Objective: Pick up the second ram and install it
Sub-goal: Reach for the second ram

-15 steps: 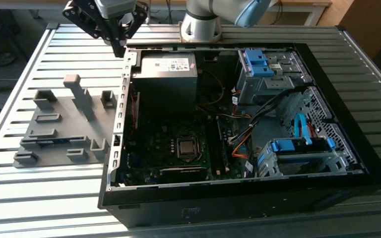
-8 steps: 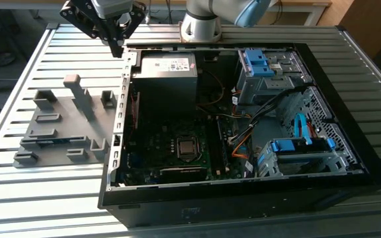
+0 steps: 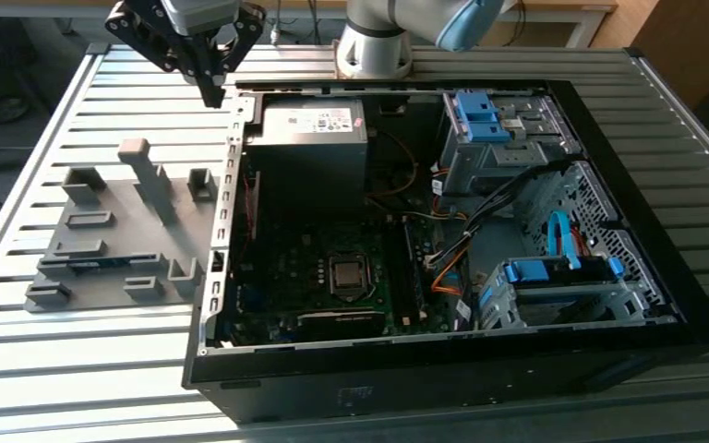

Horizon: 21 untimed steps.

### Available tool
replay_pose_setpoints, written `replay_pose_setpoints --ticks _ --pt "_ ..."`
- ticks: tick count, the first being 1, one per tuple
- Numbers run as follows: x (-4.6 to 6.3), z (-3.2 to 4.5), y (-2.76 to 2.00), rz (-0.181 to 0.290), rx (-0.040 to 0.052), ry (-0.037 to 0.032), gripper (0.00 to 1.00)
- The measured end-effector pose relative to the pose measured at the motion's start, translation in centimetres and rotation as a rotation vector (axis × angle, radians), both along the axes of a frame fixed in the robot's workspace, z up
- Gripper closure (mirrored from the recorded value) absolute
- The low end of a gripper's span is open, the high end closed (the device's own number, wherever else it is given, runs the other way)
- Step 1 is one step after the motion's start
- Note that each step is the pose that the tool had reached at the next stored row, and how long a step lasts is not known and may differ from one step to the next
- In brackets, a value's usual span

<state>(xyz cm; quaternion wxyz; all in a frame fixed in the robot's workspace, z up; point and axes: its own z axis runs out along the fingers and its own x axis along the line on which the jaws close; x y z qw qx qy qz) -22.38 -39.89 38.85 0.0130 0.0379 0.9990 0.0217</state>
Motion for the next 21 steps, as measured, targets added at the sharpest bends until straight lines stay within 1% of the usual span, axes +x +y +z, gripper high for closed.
replay_pose_setpoints --ticks 12,21 --pt "-0.6 -0.05 0.0 0.0 0.0 0.0 0.89" --pt "-1.3 -0.09 0.0 0.0 0.0 0.0 0.89"
